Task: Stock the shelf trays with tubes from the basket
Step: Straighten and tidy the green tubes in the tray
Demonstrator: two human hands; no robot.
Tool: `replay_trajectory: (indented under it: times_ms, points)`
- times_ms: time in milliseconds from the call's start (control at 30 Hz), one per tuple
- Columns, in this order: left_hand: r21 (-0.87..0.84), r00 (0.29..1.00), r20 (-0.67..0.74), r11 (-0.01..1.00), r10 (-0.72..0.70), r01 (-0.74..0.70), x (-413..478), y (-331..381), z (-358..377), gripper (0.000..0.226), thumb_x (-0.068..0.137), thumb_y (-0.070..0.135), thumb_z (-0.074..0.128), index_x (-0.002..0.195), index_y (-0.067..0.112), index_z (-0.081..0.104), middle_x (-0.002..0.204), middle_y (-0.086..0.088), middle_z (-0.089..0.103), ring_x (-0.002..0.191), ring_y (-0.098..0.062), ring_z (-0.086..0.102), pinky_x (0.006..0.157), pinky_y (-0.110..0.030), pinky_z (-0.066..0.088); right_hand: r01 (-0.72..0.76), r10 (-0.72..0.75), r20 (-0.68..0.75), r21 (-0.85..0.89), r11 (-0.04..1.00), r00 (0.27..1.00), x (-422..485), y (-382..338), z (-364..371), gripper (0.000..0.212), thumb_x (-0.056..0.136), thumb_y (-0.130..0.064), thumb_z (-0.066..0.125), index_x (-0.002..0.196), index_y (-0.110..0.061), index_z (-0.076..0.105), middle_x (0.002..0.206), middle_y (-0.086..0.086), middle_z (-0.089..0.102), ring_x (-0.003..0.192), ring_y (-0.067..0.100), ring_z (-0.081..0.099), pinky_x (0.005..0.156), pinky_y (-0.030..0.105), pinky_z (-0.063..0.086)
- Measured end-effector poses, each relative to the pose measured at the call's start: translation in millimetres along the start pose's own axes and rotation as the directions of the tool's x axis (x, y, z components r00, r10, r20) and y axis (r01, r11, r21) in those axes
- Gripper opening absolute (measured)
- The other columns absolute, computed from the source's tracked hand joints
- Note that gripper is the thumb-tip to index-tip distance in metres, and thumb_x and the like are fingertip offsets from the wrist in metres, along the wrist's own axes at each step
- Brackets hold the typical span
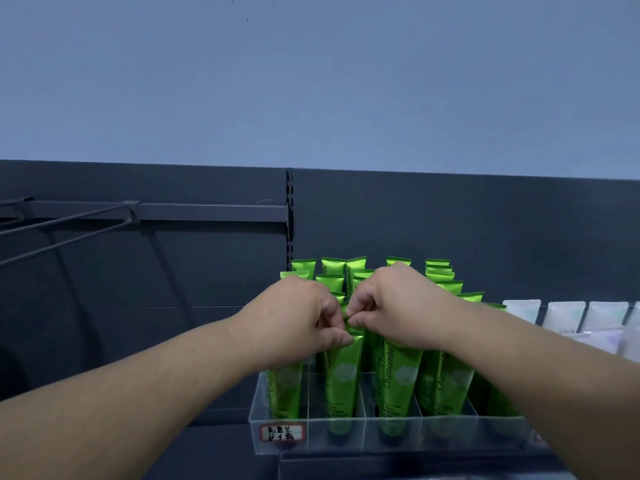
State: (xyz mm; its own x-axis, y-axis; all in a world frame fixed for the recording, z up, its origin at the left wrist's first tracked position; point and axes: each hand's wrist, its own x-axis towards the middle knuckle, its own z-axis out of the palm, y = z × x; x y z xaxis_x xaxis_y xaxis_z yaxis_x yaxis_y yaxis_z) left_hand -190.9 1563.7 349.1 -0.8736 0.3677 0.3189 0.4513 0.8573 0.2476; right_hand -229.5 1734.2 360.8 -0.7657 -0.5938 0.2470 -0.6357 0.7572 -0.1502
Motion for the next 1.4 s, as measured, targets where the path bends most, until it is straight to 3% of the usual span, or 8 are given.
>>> replay_trajectory:
  times_ms: [267,467,600,700,800,967,1267,1400]
  points:
    - [-0.058,0.999,0.022,0.998,-0.029,0.030,1.9,-2.6,1.6,0.020,0.075,0.049,0.073,0.077,0.030,0.073,0.074,0.010,0.067,0.072,-0.004,0.062,0.071,-0.026,0.053,0.001,-0.002,0.014,0.005,1.000,1.000,0.0,2.6,-2.4,0.009,0.086,-0.031,0.069,0.091,-0.027,0.076,0.078,-0.014,0.070,0.067,-0.005,0.055,0.068,0.008,0.044]
    - [-0.128,0.997,-0.014,0.989,-0.079,0.076,1.8,-7.8,-8.1,0.032,0.071,0.061,0.066,0.076,0.030,0.074,0.073,0.013,0.069,0.072,0.001,0.062,0.066,-0.015,0.050,-0.010,0.010,-0.013,0.024,1.000,1.000,-0.2,6.7,-14.3,0.011,0.085,-0.036,0.069,0.091,-0.030,0.076,0.084,-0.015,0.072,0.076,-0.003,0.063,0.068,0.008,0.045]
    - [0.058,0.981,-0.136,0.988,-0.135,0.144,19.1,-22.0,-20.4,0.025,0.084,0.053,0.060,0.091,0.033,0.073,0.084,0.018,0.064,0.069,0.006,0.053,0.065,-0.014,0.039,-0.025,0.027,-0.058,0.024,0.999,0.998,5.5,12.5,-19.5,0.015,0.091,-0.034,0.063,0.100,-0.030,0.075,0.092,-0.015,0.072,0.081,-0.001,0.062,0.070,0.010,0.043]
    - [0.190,0.990,-0.067,0.973,-0.123,0.133,36.9,-29.1,-22.6,0.021,0.091,0.042,0.058,0.106,0.034,0.070,0.101,0.017,0.066,0.074,0.003,0.049,0.071,-0.016,0.034,-0.003,0.003,-0.004,-0.033,0.999,1.000,12.8,11.8,-15.8,0.020,0.092,-0.032,0.062,0.109,-0.029,0.072,0.102,-0.010,0.072,0.093,0.002,0.063,0.077,0.012,0.041]
    - [0.331,0.994,0.052,0.941,-0.099,0.076,51.2,-30.3,-18.6,0.023,0.092,0.039,0.057,0.110,0.033,0.070,0.110,0.015,0.067,0.092,-0.004,0.057,0.076,-0.018,0.038,0.017,-0.012,0.060,-0.075,0.997,0.998,19.6,9.0,-9.6,0.022,0.092,-0.032,0.062,0.112,-0.028,0.071,0.105,-0.009,0.072,0.097,0.004,0.063,0.070,0.011,0.040]
    - [0.372,0.983,0.153,0.928,-0.096,0.033,63.7,-30.2,-9.5,0.020,0.091,0.036,0.060,0.107,0.034,0.071,0.107,0.013,0.070,0.099,-0.011,0.062,0.088,-0.030,0.050,0.021,-0.015,0.088,-0.071,0.997,0.996,25.1,6.5,-2.2,0.019,0.092,-0.030,0.063,0.107,-0.024,0.073,0.100,-0.007,0.072,0.088,0.006,0.062,0.074,0.017,0.044]
    - [0.321,0.994,0.104,0.947,-0.044,0.008,69.4,-32.2,-1.7,0.018,0.091,0.031,0.060,0.104,0.029,0.072,0.102,0.011,0.072,0.095,-0.009,0.063,0.086,-0.026,0.049,-0.002,0.006,0.050,-0.078,0.997,0.999,21.6,8.3,-2.7,0.017,0.093,-0.029,0.061,0.100,-0.023,0.075,0.095,-0.009,0.072,0.080,0.003,0.054,0.075,0.016,0.044]
    - [0.289,0.994,0.097,0.957,-0.047,0.017,69.0,-34.3,2.0,0.018,0.090,0.030,0.060,0.103,0.027,0.073,0.101,0.010,0.072,0.092,-0.009,0.064,0.084,-0.025,0.050,-0.014,0.018,0.051,-0.080,0.997,0.999,21.1,8.3,-3.3,0.017,0.092,-0.030,0.061,0.098,-0.023,0.075,0.093,-0.010,0.072,0.077,0.002,0.053,0.057,0.007,0.036]
